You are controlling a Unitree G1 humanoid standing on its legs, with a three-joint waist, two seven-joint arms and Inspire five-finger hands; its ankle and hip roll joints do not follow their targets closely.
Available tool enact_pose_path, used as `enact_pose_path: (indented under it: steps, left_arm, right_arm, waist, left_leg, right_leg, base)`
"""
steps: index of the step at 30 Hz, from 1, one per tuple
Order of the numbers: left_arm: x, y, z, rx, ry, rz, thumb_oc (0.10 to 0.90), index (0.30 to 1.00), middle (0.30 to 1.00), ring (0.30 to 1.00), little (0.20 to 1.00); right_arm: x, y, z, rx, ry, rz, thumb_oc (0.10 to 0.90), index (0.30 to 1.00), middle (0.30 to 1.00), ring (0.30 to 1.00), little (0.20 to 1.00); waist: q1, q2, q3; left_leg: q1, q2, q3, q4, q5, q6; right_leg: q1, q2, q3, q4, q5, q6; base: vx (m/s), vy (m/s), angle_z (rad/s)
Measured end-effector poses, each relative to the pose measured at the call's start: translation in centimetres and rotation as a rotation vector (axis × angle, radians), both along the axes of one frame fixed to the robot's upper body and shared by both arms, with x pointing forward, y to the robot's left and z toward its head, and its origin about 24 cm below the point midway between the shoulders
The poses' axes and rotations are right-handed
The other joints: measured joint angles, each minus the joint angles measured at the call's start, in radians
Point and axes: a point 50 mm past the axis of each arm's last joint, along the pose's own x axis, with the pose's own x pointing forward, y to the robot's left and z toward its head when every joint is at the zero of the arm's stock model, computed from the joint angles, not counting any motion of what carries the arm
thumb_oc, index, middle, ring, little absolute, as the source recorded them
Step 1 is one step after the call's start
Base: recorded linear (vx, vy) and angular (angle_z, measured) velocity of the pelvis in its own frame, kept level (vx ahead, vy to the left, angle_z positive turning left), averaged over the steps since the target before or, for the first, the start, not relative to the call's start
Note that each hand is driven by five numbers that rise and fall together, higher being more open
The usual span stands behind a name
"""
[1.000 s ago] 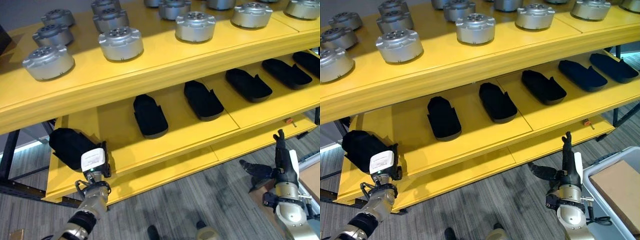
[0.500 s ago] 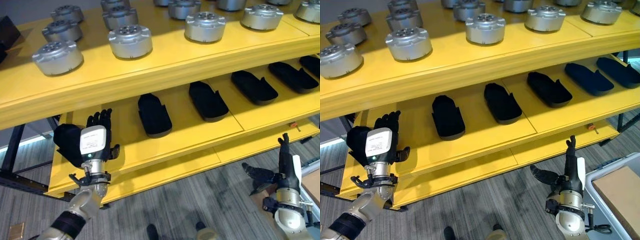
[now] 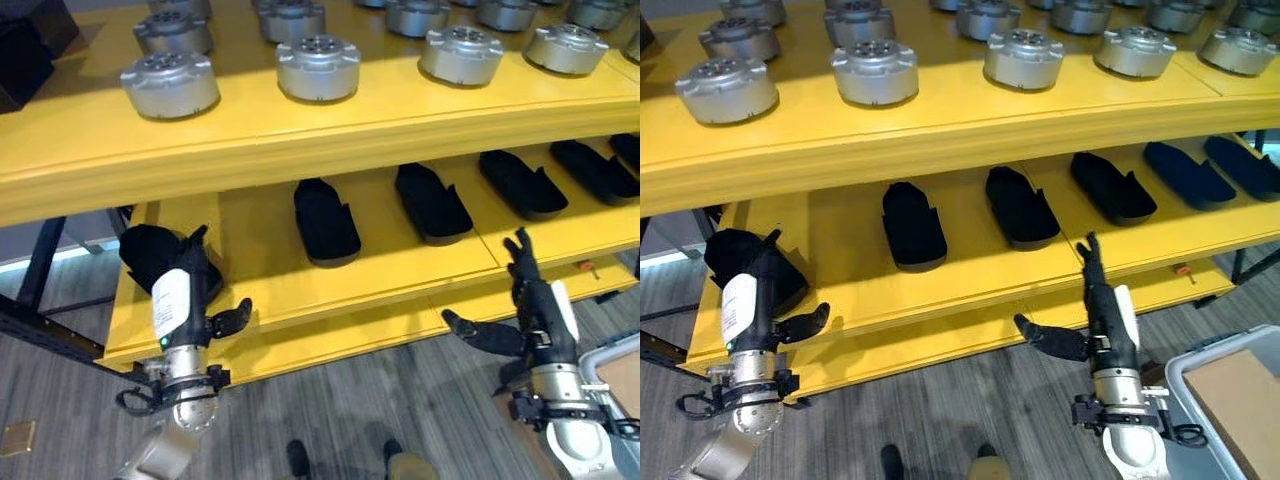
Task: Move parts from the plastic box to the shelf.
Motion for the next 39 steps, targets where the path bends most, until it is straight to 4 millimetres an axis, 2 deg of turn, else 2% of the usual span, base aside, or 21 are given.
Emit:
enact_pose_path:
  steps: [4,7,9,10,12,13,14,17,18,19,20,22,23,24,26,27,28,29,32,36,39]
  left_arm:
    - [-0.5,-0.2,-1.2,-0.170,-0.003,0.043,0.900,1.000,1.000,1.000,1.000]
    - [-1.0,-0.7,-1.4,-0.200,-0.009,0.024,0.900,1.000,1.000,1.000,1.000]
    - [0.0,-1.9,-0.4,-0.214,-0.051,-0.052,0.900,1.000,1.000,1.000,1.000]
    - [0.1,-2.3,-0.2,-0.225,-0.062,-0.071,0.900,1.000,1.000,1.000,1.000]
    - [0.0,-2.4,-0.2,-0.257,-0.063,-0.089,0.900,1.000,1.000,1.000,1.000]
    - [0.0,-2.3,-0.4,-0.254,-0.061,-0.089,0.900,1.000,1.000,1.000,1.000]
    - [0.0,-2.1,-0.4,-0.249,-0.059,-0.082,0.900,1.000,1.000,1.000,1.000]
    - [0.2,-1.7,-0.4,-0.233,-0.066,-0.068,0.900,1.000,1.000,1.000,1.000]
    - [0.1,-1.9,-0.6,-0.217,-0.064,-0.066,0.900,1.000,1.000,1.000,1.000]
    - [0.4,-1.8,-0.7,-0.194,-0.064,-0.071,0.900,1.000,1.000,1.000,1.000]
    - [0.7,-1.8,-0.9,-0.192,-0.057,-0.070,0.900,1.000,1.000,1.000,1.000]
    - [1.2,-2.0,-1.0,-0.191,-0.052,-0.081,0.900,1.000,1.000,1.000,1.000]
    - [1.7,-2.5,-0.5,-0.194,-0.073,-0.105,0.900,1.000,1.000,1.000,1.000]
    - [2.0,-3.0,-0.1,-0.196,-0.089,-0.125,0.900,1.000,1.000,1.000,1.000]
    - [2.0,-3.3,0.5,-0.203,-0.118,-0.143,0.900,1.000,1.000,1.000,1.000]
    - [1.9,-3.2,0.6,-0.200,-0.125,-0.141,0.900,1.000,1.000,1.000,1.000]
    - [1.9,-3.1,0.8,-0.189,-0.129,-0.144,0.900,1.000,1.000,1.000,1.000]
    - [1.7,-3.0,0.7,-0.187,-0.122,-0.141,0.900,1.000,1.000,1.000,1.000]
    - [1.4,-2.9,0.4,-0.180,-0.106,-0.136,0.900,1.000,1.000,1.000,1.000]
    - [1.5,-3.0,0.8,-0.185,-0.129,-0.141,0.900,1.000,1.000,1.000,1.000]
    - [1.3,-3.5,0.6,-0.203,-0.123,-0.155,0.900,1.000,1.000,1.000,1.000]
  right_arm:
    - [0.2,0.7,1.4,0.027,-0.057,0.105,0.900,1.000,1.000,1.000,1.000]
    - [0.2,1.6,2.6,0.033,-0.120,0.158,0.900,1.000,1.000,1.000,1.000]
    - [0.3,2.1,3.0,0.040,-0.139,0.179,0.900,1.000,1.000,1.000,1.000]
    - [0.2,2.2,2.9,0.034,-0.135,0.187,0.900,1.000,1.000,1.000,1.000]
    - [0.1,2.2,2.9,0.044,-0.138,0.190,0.900,1.000,1.000,1.000,1.000]
    - [0.0,1.9,3.0,0.023,-0.137,0.201,0.900,1.000,1.000,1.000,1.000]
    - [0.1,1.5,3.3,-0.001,-0.142,0.203,0.900,1.000,1.000,1.000,1.000]
    - [0.0,-0.1,4.6,-0.003,-0.200,0.165,0.900,1.000,1.000,1.000,1.000]
    - [0.1,-0.8,5.4,-0.006,-0.237,0.145,0.900,1.000,1.000,1.000,1.000]
    - [0.1,-0.8,5.4,0.007,-0.250,0.135,0.900,1.000,1.000,1.000,1.000]
    - [0.0,-0.4,5.3,0.036,-0.255,0.135,0.900,1.000,1.000,1.000,1.000]
    - [0.1,0.5,5.2,0.052,-0.260,0.171,0.900,1.000,1.000,1.000,1.000]
    - [-0.1,1.7,5.0,0.062,-0.257,0.211,0.900,1.000,1.000,1.000,1.000]
    - [0.1,2.3,4.9,0.064,-0.261,0.234,0.900,1.000,1.000,1.000,1.000]
    - [0.1,3.0,4.6,0.085,-0.262,0.233,0.900,1.000,1.000,1.000,1.000]
    - [0.0,3.0,4.4,0.104,-0.261,0.211,0.900,1.000,1.000,1.000,1.000]
    - [0.1,3.0,4.5,0.113,-0.268,0.199,0.900,1.000,1.000,1.000,1.000]
    - [0.7,3.4,4.8,0.110,-0.279,0.203,0.900,1.000,1.000,1.000,1.000]
    - [1.4,4.9,4.9,0.098,-0.272,0.280,0.900,1.000,1.000,1.000,1.000]
    - [1.6,6.2,4.8,0.078,-0.275,0.327,0.900,1.000,1.000,1.000,1.000]
    - [1.5,6.4,4.7,0.040,-0.278,0.343,0.900,1.000,1.000,1.000,1.000]
  waist:
    - [0.053,0.039,0.003]
    - [0.056,0.068,0.003]
    - [0.049,0.066,0.004]
    - [0.046,0.071,0.003]
    - [0.049,0.041,0.012]
    - [0.044,0.029,0.017]
    - [0.050,0.023,0.017]
    - [0.034,0.012,0.022]
    - [0.000,0.027,0.021]
    - [-0.007,0.014,0.023]
    - [-0.010,-0.010,0.022]
    - [-0.016,-0.013,0.020]
    - [-0.009,-0.014,0.020]
    - [-0.003,-0.013,0.020]
    - [0.018,-0.004,0.022]
    - [0.023,-0.008,0.020]
    - [0.029,-0.028,0.016]
    - [0.054,-0.027,0.017]
    - [0.061,-0.029,0.017]
    - [0.083,-0.066,0.003]
    - [0.077,-0.068,0.000]
  left_leg:
    - [-0.021,0.016,-0.042,0.000,0.011,-0.015]
    - [-0.050,0.015,-0.047,0.049,0.026,-0.012]
    - [-0.086,0.009,-0.013,0.041,0.087,-0.067]
    - [-0.084,0.026,0.067,0.065,-0.001,-0.032]
    - [-0.037,0.022,0.059,0.106,-0.068,0.046]
    - [-0.037,0.027,-0.014,0.129,-0.098,-0.005]
    - [-0.038,0.044,-0.097,0.133,-0.112,-0.024]
    - [-0.045,0.147,-0.116,0.124,-0.120,-0.046]
    - [-0.039,0.161,-0.097,0.116,-0.066,-0.031]
    - [-0.025,0.135,-0.083,0.122,-0.065,-0.147]
    - [-0.025,0.091,-0.064,0.128,-0.071,-0.137]
    - [-0.012,0.045,-0.056,0.117,-0.074,-0.101]
    - [-0.016,0.005,-0.053,0.105,-0.074,-0.060]
    - [0.001,-0.014,-0.060,0.087,-0.065,-0.034]
    - [0.019,-0.025,-0.065,0.043,-0.062,0.008]
    - [0.022,-0.038,-0.059,0.035,-0.058,0.016]
    - [0.025,-0.064,-0.040,0.034,-0.058,0.019]
    - [0.022,-0.075,0.014,0.042,-0.077,0.026]
    - [0.053,-0.059,0.080,0.020,-0.089,0.024]
    - [0.057,-0.056,0.110,0.030,-0.100,0.022]
    - [0.035,-0.040,0.058,0.052,-0.086,0.021]
  right_leg:
    - [0.009,0.037,-0.008,-0.012,-0.006,-0.028]
    - [0.007,0.035,-0.030,0.022,-0.017,-0.041]
    - [-0.006,-0.002,-0.082,0.023,-0.020,-0.055]
    - [-0.004,0.000,-0.095,0.017,-0.020,-0.057]
    - [0.008,-0.029,-0.060,0.039,-0.037,-0.053]
    - [0.017,-0.036,-0.030,0.030,-0.045,-0.055]
    - [0.016,-0.041,-0.009,0.017,-0.041,-0.048]
    - [0.021,-0.080,0.035,-0.001,-0.009,0.005]
    - [0.046,-0.103,0.036,-0.030,0.002,0.052]
    - [0.064,-0.138,0.041,-0.039,0.009,0.079]
    - [0.066,-0.183,0.041,-0.038,0.029,0.089]
    - [0.057,-0.222,0.018,-0.039,0.094,0.066]
    - [0.064,-0.257,0.001,-0.050,0.192,0.065]
    - [0.058,-0.275,0.000,-0.040,0.228,0.071]
    - [0.025,-0.245,0.005,-0.030,0.144,0.108]
    - [0.028,-0.211,0.000,-0.067,0.140,0.100]
    - [0.027,-0.199,-0.045,-0.086,0.167,0.090]
    - [0.014,-0.221,-0.104,-0.103,0.194,0.089]
    - [0.008,-0.212,-0.237,-0.135,0.275,0.068]
    - [0.009,-0.201,-0.274,-0.137,0.245,0.066]
    - [0.039,-0.142,-0.213,-0.141,0.158,0.060]
  base:
    - [-0.03,-0.131,0.30]
    - [-0.06,0.048,0.35]
    - [0.05,0.237,0.60]
    - [0.11,0.322,0.26]
    - [0.10,0.372,-0.07]
    - [0.07,0.391,-0.39]
    - [0.04,0.323,-0.47]
    - [0.06,0.444,-0.45]
    - [0.08,0.642,-0.34]
    - [0.08,0.710,-0.21]
    - [0.03,0.350,-0.05]
    - [0.06,0.450,0.07]
    - [0.07,0.396,0.25]
    - [0.06,0.384,0.28]
    - [0.03,0.305,0.08]
    - [0.01,0.247,-0.03]
    - [-0.01,0.299,-0.58]
    - [-0.03,0.248,-0.72]
    - [-0.02,0.120,-0.78]
    - [0.01,0.098,-0.22]
    - [0.09,0.045,0.50]
